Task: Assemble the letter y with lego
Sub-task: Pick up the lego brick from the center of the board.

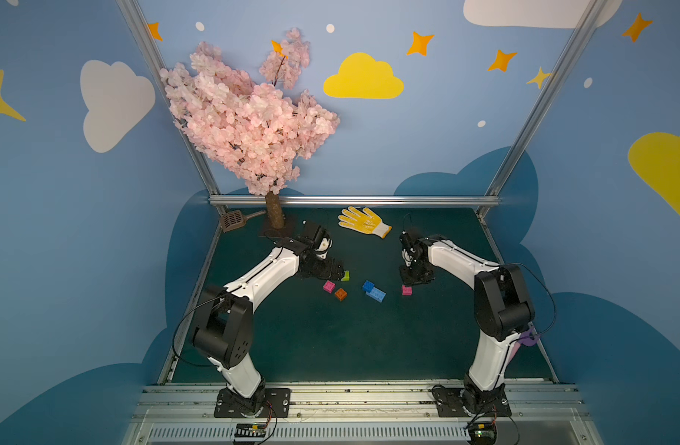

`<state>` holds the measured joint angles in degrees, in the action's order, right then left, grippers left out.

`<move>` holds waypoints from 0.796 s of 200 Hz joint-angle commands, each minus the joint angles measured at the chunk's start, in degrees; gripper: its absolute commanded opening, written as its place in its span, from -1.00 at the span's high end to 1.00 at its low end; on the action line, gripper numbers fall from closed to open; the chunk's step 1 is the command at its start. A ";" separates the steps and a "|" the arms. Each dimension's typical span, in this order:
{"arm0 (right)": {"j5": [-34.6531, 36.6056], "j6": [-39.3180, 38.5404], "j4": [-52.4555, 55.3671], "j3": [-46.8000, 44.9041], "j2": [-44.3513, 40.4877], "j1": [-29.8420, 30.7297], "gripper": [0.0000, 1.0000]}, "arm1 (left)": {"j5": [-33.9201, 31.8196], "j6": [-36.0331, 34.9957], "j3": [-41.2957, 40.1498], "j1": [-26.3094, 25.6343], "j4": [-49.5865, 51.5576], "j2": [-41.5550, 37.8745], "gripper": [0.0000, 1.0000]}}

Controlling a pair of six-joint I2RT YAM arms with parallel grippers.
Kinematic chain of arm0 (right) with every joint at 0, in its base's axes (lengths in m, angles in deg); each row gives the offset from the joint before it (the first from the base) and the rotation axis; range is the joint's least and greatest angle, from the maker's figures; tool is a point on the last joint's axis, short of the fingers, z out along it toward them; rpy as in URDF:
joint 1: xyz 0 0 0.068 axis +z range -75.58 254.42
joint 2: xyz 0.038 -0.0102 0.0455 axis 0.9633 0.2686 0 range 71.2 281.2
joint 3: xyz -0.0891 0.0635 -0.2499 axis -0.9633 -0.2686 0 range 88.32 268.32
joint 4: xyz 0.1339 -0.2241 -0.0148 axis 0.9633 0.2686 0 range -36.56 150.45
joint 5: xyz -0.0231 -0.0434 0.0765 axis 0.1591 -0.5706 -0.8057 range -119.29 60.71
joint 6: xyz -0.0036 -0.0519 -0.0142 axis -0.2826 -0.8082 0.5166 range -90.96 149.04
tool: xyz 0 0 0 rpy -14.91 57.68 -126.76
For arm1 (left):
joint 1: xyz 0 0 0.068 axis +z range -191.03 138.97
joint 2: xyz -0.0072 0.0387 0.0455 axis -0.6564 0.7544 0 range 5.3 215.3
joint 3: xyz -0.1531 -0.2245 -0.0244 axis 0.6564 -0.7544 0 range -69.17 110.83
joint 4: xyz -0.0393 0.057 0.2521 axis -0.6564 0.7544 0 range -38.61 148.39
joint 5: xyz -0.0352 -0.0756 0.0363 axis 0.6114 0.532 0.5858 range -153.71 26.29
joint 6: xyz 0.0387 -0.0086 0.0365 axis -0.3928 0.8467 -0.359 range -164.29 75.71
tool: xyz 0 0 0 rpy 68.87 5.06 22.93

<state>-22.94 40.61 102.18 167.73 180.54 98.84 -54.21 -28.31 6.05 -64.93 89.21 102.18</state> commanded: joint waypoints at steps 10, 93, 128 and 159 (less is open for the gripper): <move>-1.51 0.08 -0.51 -0.58 1.31 -0.08 0.08 | 0.00 -0.68 1.73 0.08 1.60 0.85 -1.00; -2.51 0.04 -0.21 0.23 3.36 -0.10 0.01 | -1.03 -0.82 2.43 0.04 2.28 1.29 -1.00; -2.75 0.15 -0.42 0.48 4.49 -0.12 0.04 | -1.41 -0.94 2.57 0.04 2.52 1.18 -1.00; -3.00 0.09 -0.79 0.48 5.32 -0.13 0.17 | -1.66 -0.96 2.74 0.12 2.69 1.19 -1.00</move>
<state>-25.39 40.61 101.19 167.49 184.69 98.84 -55.39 -28.50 7.19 -64.93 90.46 102.97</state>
